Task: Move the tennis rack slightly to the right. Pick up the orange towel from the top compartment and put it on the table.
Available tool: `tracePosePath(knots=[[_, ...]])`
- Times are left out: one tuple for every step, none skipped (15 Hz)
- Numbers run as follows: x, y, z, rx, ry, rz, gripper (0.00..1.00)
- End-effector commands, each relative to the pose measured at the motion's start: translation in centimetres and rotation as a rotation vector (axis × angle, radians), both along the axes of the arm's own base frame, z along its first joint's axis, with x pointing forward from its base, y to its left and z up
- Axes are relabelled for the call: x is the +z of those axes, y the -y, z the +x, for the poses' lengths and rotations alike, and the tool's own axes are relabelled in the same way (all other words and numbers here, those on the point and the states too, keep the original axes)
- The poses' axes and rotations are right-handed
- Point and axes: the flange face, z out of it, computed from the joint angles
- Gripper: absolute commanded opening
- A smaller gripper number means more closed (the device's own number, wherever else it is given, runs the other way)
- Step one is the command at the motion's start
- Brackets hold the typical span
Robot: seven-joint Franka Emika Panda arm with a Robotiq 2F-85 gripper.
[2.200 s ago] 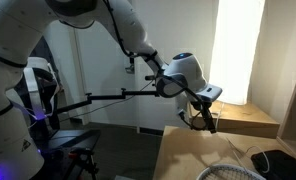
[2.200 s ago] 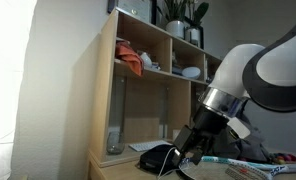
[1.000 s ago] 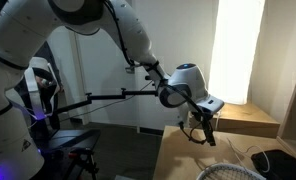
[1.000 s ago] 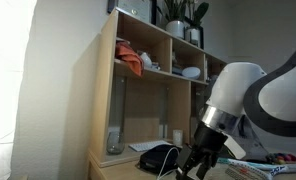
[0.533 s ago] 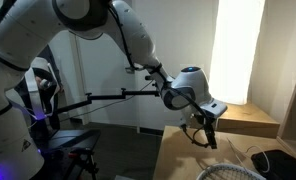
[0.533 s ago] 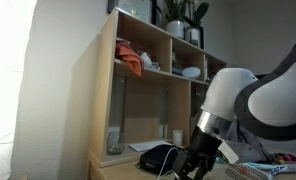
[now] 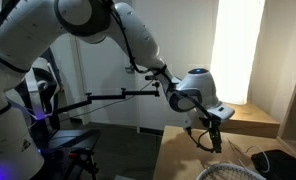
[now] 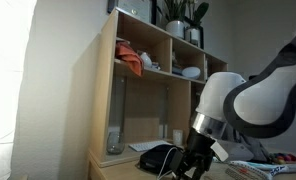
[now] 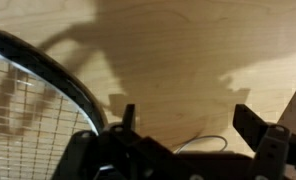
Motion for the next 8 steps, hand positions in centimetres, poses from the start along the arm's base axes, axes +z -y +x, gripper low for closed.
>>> tracePosePath(knots=[[0.1,1.2,1.3,-0.035,-0.027,0.033,1.0],[0.0,1.5,1.4,-0.04,-0.03,0.038,1.0],[-0.1,1.8,1.5,-0.046,-0.032,0.046,1.0],[-0.3,2.1,1.7,-0.051,-0.036,0.051,1.0],[-0.5,2.4,1.8,-0.054,-0.041,0.058,1.0],[-0.6,2.6,1.9,-0.057,-0.046,0.063,1.0],[-0.8,2.7,2.0,-0.059,-0.05,0.07,1.0],[-1.0,2.8,2.1,-0.062,-0.052,0.072,1.0]])
